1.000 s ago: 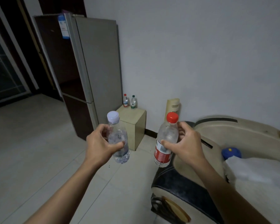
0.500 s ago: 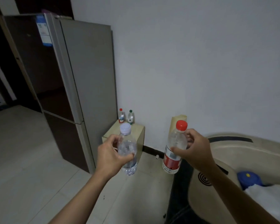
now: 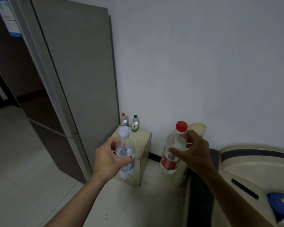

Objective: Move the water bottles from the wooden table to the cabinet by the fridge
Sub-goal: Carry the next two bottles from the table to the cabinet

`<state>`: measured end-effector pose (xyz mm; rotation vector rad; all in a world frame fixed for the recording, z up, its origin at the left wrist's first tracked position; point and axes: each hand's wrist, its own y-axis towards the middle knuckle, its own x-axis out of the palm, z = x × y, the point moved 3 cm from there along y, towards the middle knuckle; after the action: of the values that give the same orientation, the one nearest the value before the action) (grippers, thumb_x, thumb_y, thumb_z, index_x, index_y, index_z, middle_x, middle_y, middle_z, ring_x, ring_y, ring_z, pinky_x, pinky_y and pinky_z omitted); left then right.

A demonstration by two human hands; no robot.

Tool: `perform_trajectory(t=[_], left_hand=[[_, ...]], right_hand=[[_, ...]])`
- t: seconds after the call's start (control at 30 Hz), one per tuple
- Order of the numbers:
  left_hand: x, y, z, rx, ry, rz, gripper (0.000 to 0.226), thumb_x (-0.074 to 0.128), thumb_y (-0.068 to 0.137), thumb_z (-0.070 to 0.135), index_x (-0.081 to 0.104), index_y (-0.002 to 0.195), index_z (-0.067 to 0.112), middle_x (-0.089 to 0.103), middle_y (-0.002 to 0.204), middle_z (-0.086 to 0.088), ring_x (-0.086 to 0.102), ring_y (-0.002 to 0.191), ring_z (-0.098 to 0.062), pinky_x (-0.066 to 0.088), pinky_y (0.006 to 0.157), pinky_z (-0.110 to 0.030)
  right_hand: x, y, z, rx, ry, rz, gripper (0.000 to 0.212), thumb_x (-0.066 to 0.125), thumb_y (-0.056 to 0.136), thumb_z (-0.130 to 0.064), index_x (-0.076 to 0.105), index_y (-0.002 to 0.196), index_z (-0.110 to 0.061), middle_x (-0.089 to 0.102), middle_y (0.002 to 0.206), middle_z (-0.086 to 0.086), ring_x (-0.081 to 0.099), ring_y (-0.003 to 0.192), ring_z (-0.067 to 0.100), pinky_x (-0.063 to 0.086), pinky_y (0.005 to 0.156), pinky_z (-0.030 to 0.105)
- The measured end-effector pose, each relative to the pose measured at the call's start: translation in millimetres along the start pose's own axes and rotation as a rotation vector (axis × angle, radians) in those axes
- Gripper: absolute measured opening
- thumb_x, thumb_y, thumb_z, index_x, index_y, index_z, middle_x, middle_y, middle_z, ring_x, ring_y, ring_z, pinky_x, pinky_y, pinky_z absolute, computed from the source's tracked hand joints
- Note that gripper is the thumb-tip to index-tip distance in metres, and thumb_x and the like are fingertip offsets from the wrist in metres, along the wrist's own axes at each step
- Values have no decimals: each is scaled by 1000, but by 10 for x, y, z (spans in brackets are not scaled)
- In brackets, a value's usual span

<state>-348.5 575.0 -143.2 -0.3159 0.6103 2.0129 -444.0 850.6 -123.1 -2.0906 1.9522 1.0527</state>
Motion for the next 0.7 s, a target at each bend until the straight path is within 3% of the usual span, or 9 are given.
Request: perform_trajectory(t=[0.13,0.3,0.47,0.7], left_hand=[[207,712,-48,1,42,-2,43,91,54,22,61,85,23,69,78,5,65,74,-12,54,61,-29],[397,1525,-76,1,47,21,45,92,56,19,61,89,24,69,83,7,66,77,-10,55,64,-27],[666,2201,-208,-4,18,-5,47,91,57,15,60,91,24,68,82,10,64,78,-7,54,61,-22],[988,3244,-477,73,-80,-70,46,92,54,16,60,88,17,67,83,0,64,76,-17,56,63,-34]], right_hand=[[249,705,272,-2,20,-7,55,88,63,-33,57,105,-18,66,102,-5,65,90,10,59,78,31],[429,1535,456,-33,-7,-17,58,90,60,-31,56,105,-19,65,102,-6,64,87,11,55,74,23],[576,2124,644,-17,-2,-11,57,89,59,-34,55,104,-23,65,101,-5,64,87,8,57,73,27],[831,2894,787,-5,-65,18,57,90,62,-29,55,106,-22,63,101,-7,66,87,12,57,75,25]])
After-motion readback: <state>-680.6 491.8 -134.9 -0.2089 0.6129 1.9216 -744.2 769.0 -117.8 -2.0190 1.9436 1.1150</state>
